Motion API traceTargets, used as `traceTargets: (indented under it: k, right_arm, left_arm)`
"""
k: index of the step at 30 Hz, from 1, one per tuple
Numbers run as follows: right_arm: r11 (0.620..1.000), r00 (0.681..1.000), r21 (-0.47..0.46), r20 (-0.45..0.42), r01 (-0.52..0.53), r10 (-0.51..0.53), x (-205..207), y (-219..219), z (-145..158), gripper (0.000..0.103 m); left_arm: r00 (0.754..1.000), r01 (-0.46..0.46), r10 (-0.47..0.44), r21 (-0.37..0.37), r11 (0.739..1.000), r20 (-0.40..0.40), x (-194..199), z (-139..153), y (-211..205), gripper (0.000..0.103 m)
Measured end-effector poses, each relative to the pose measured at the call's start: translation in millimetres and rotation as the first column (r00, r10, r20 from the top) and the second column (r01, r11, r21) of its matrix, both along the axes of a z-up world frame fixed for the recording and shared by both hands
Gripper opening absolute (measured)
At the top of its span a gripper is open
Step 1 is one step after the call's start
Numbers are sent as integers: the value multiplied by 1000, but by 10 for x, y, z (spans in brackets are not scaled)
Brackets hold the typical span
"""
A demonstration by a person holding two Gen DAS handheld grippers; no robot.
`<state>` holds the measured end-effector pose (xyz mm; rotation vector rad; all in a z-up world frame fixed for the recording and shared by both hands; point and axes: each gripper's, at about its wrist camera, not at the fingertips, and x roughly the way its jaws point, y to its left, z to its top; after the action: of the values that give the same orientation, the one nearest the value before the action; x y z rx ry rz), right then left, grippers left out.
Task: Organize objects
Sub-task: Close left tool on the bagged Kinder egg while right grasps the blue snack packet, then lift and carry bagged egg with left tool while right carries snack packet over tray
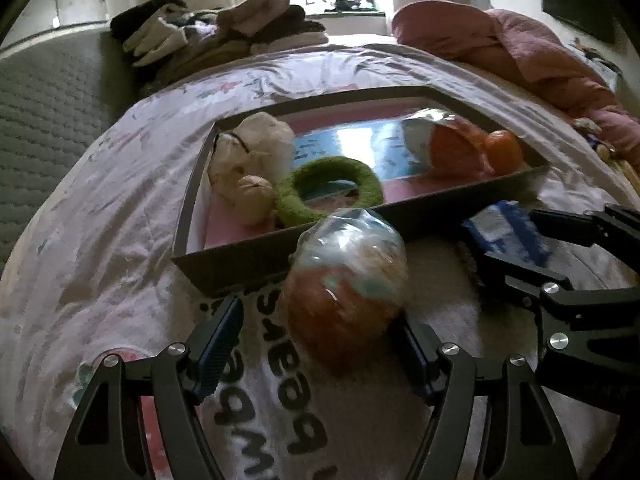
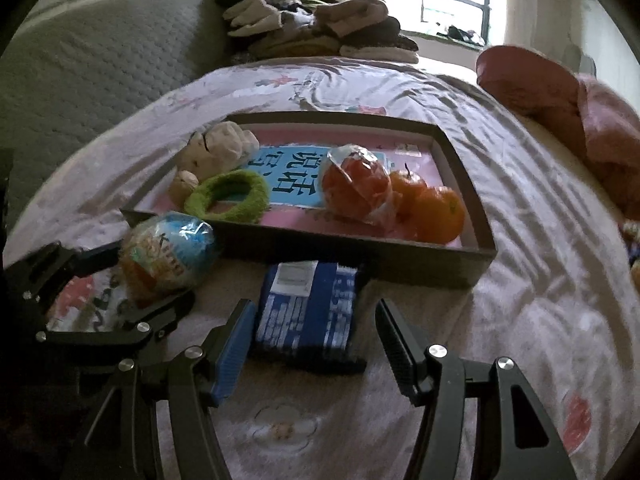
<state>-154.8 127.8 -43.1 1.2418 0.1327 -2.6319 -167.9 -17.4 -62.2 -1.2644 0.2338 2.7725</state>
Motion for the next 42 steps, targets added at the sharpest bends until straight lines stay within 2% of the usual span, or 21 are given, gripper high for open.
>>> traceTargets:
  k: [3, 5, 7, 8, 11, 15, 25, 42]
  right_arm:
    - [998, 997, -58, 69, 27, -23, -129, 72, -116, 62]
    - [998, 998, -64, 65, 23, -19, -146, 73, -138, 61]
    - [999, 999, -52, 41, 3, -1, -109, 39, -109, 55]
    - [999, 999, -46, 36, -2, 3, -96, 32, -104, 55]
    - [999, 999, -54, 34, -8, 9, -86, 39, -109, 53]
    - [996, 999, -86, 35, -15, 18, -62, 101, -88, 52]
    - [995, 999, -93, 9, -35, 36, -35, 53, -17, 52]
    - [993, 995, -108, -92, -39, 30, 134, 145, 334, 52]
  left_arm:
    - [1000, -3, 3, 6, 1000, -3, -126, -30, 1, 76]
    - [1000, -23, 23, 22, 999, -1, -198, -21, -28, 75]
    - [1000, -21, 22, 43, 999, -2, -202, -19, -59, 74]
    - [1000, -21, 21, 45, 999, -1, -199, -28, -68, 71]
    - [1000, -11, 9, 76, 997, 22, -217, -52, -86, 54]
    - [1000, -9, 7, 68, 998, 20, -222, -59, -69, 54]
    - [1000, -7, 7, 70, 998, 5, -163, -7, -61, 53]
    - [996, -20, 28, 97, 995, -81, 71, 404, -114, 53]
